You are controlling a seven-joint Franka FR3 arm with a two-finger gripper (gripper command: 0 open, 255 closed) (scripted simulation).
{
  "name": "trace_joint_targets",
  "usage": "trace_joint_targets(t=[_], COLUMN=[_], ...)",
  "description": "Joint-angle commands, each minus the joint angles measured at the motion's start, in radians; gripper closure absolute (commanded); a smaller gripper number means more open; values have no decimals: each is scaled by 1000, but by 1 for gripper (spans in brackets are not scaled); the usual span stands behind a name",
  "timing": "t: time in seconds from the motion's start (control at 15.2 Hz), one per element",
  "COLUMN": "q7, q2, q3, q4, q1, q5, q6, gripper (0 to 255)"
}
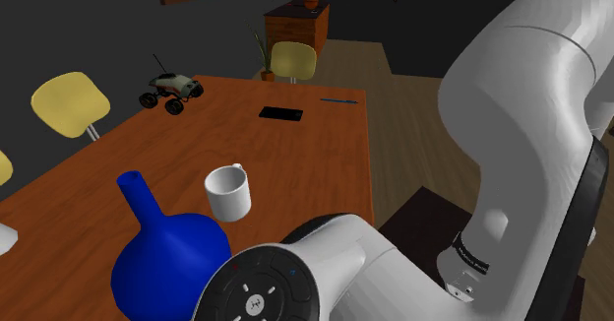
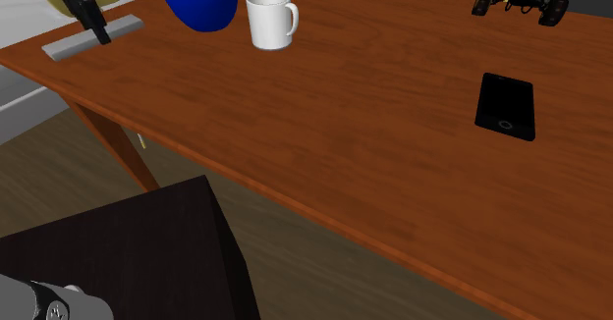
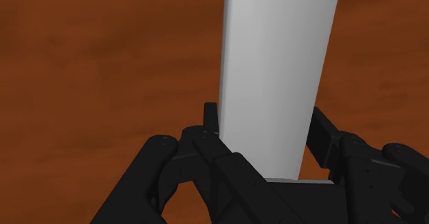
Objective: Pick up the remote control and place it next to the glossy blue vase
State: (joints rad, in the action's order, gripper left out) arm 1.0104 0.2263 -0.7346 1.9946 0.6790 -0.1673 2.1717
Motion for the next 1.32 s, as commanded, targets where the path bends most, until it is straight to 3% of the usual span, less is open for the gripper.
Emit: trace_joint_targets(t=[0.0, 0.46, 0.53, 0.86, 1.12, 1.25], q7=[7, 7, 7, 7, -34, -34], q2=[15, 15, 15, 15, -54, -54], q3=[5, 5, 5, 5, -14, -14], q4=[7, 7, 7, 7, -53, -53], q1=[4, 4, 4, 4, -17, -17], q5=[-13, -13, -13, -13, 48, 48], q6=[19, 19, 19, 19, -91, -91], gripper=[255, 255, 0, 0, 0, 0])
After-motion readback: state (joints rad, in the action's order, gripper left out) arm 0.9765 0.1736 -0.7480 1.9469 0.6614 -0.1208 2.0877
